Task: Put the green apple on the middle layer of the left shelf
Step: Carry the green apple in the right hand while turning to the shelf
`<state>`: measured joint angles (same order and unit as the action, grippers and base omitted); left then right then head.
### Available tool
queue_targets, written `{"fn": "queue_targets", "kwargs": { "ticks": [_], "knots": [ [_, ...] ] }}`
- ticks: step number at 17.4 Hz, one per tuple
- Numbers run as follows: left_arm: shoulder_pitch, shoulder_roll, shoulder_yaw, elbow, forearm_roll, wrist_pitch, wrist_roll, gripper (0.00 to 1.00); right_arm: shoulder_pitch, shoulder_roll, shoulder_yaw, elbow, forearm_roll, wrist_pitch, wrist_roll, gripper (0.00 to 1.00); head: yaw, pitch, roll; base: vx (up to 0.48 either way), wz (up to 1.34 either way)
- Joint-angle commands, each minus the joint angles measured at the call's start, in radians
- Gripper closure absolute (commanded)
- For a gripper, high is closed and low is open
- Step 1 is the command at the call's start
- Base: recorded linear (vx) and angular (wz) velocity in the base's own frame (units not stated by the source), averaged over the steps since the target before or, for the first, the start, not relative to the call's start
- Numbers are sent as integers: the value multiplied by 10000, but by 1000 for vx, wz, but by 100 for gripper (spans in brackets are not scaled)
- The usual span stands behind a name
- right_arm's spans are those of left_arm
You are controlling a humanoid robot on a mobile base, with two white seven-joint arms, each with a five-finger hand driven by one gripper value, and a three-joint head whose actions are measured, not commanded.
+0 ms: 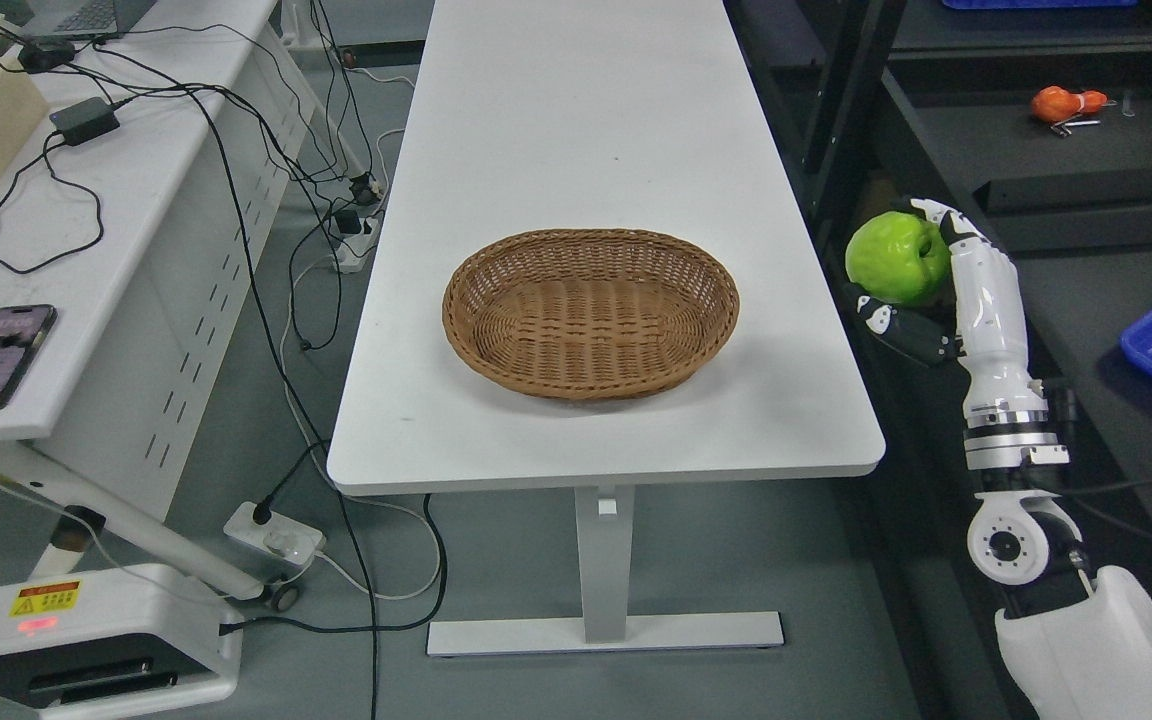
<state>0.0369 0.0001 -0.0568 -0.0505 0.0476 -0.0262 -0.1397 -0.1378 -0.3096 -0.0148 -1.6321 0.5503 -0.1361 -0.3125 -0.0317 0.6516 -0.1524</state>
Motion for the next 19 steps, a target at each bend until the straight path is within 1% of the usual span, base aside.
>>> {"fn": "queue_targets", "kwargs": {
  "ticks": [1, 7, 14, 19],
  "knots": [
    [-1, 174, 0, -1, 0, 17, 16, 0, 411, 565, -588, -645, -11, -51, -4, 100, 0, 0, 0, -432, 32],
    [-1, 174, 0, -1, 0, 1, 1, 0, 610, 718, -588, -645, -11, -66, -19, 100, 0, 0, 0, -439, 45],
    [-1, 174, 0, -1, 0, 1, 1, 0, 1009, 703, -573, -645, 4, -66, -20, 100, 0, 0, 0, -440, 71],
    [-1, 174, 0, -1, 0, 1, 16, 0, 979, 718, -542, -645, -11, -66, -4, 100, 0, 0, 0, -431, -56]
  ]
}}
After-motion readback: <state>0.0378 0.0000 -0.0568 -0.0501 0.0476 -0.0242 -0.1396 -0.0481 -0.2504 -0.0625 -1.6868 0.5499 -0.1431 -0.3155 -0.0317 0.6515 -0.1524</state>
